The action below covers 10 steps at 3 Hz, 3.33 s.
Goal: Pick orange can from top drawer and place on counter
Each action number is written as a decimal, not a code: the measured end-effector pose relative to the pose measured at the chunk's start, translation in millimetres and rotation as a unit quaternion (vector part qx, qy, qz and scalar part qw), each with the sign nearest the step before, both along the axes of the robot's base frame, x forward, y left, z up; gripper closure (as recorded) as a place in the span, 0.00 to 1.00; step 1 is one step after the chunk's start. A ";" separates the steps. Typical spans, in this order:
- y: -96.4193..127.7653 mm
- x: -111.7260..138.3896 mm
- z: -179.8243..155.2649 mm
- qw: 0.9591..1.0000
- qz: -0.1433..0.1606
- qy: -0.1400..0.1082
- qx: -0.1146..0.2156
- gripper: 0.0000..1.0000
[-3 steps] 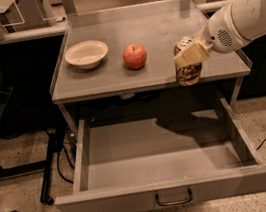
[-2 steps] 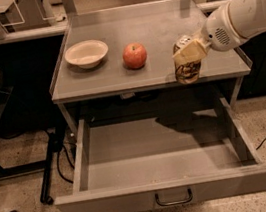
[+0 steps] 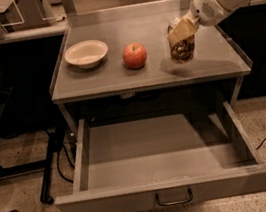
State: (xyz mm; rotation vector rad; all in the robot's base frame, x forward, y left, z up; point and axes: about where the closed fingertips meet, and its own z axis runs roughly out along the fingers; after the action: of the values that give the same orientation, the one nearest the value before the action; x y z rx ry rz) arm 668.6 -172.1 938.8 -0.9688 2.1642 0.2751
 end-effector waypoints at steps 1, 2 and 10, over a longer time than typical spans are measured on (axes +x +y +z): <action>-2.9 25.9 6.0 1.000 0.003 0.006 -0.015 1.00; -6.3 42.2 -6.7 0.999 0.004 0.027 -0.027 1.00; -44.5 55.7 -43.5 0.998 -0.011 0.067 0.012 0.00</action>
Offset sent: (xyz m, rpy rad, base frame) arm 0.0650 -0.0165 -0.0213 -0.0867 0.1093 0.0004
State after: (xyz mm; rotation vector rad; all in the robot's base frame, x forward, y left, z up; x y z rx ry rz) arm 724.3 -216.6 895.3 -0.9367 2.2848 0.3643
